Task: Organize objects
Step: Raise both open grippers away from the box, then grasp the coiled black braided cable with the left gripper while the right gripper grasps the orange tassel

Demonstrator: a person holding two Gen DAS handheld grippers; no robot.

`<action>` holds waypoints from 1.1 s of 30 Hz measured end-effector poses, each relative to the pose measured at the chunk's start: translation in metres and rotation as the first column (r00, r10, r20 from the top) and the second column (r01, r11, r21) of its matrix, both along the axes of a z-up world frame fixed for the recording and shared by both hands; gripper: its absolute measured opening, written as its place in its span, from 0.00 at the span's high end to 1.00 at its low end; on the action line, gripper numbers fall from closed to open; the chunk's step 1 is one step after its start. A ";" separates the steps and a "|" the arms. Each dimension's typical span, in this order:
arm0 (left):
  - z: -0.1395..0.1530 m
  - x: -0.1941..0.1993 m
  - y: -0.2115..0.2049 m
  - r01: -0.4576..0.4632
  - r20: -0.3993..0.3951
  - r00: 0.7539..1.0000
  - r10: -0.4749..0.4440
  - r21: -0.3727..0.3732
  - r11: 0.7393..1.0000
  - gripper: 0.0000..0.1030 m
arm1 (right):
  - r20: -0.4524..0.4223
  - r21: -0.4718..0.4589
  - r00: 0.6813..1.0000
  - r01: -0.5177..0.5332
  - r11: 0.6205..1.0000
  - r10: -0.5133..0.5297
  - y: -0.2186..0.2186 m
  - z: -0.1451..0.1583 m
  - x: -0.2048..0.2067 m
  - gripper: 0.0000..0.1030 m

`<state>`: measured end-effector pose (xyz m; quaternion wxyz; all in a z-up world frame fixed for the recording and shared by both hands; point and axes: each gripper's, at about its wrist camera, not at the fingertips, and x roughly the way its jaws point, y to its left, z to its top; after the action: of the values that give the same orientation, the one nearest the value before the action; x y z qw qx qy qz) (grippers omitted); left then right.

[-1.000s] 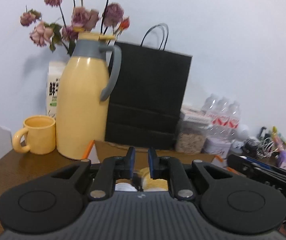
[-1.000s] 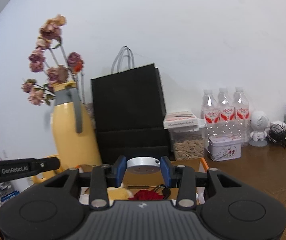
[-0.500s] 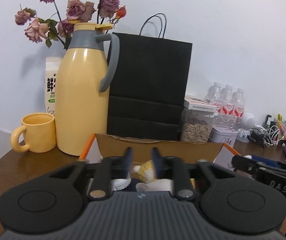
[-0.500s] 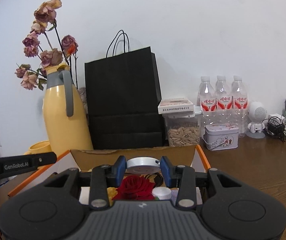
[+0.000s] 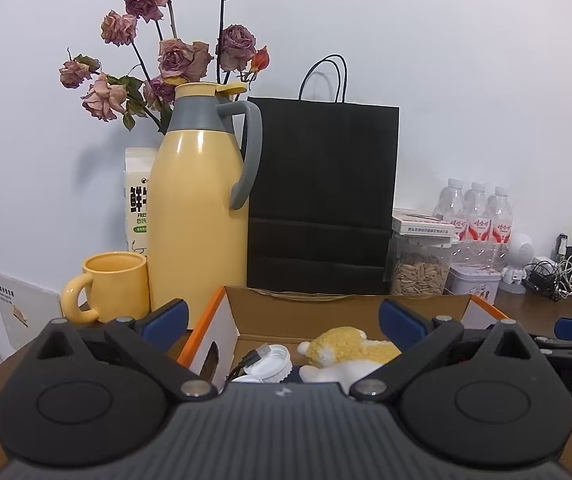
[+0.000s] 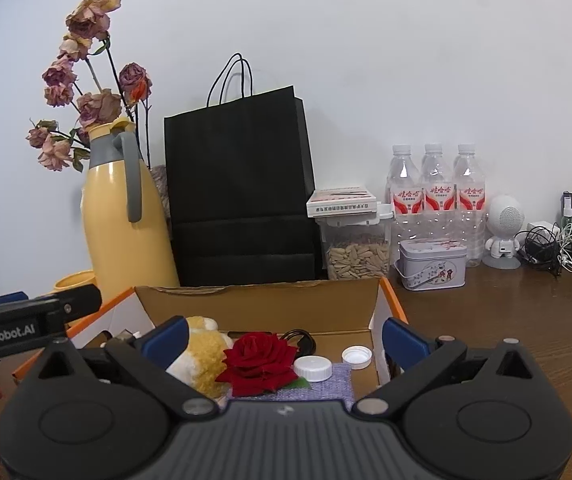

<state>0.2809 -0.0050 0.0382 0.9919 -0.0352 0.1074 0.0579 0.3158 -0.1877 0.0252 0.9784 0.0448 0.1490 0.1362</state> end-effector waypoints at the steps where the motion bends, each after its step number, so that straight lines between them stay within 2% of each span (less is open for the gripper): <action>1: 0.000 -0.001 0.000 0.003 0.001 1.000 -0.003 -0.001 1.000 0.00 | 0.001 0.001 1.000 0.002 1.000 -0.002 -0.001 0.000 -0.001 0.00; 12: 0.009 -0.030 -0.003 0.068 0.023 0.997 -0.068 0.001 0.998 0.00 | 0.031 -0.024 0.999 -0.019 1.000 0.019 -0.009 0.014 -0.027 0.00; 19: 0.005 -0.060 -0.003 0.140 -0.019 0.990 -0.139 0.025 0.990 0.00 | 0.067 -0.098 0.996 -0.059 0.993 0.066 -0.021 0.017 -0.067 0.00; 26: -0.019 -0.080 -0.003 0.203 -0.151 0.969 -0.195 0.045 0.978 0.00 | -0.044 -0.176 0.995 -0.097 0.980 0.090 -0.028 -0.009 -0.086 0.00; 33: -0.037 -0.084 0.003 0.213 -0.268 0.942 -0.204 0.004 0.977 0.00 | -0.212 -0.227 0.976 -0.103 0.968 0.054 -0.037 -0.036 -0.088 0.00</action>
<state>0.1964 -0.0015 0.0012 0.9695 0.0007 0.2416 -0.0413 0.2281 -0.2249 -0.0113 0.9501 -0.0643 0.2652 0.1511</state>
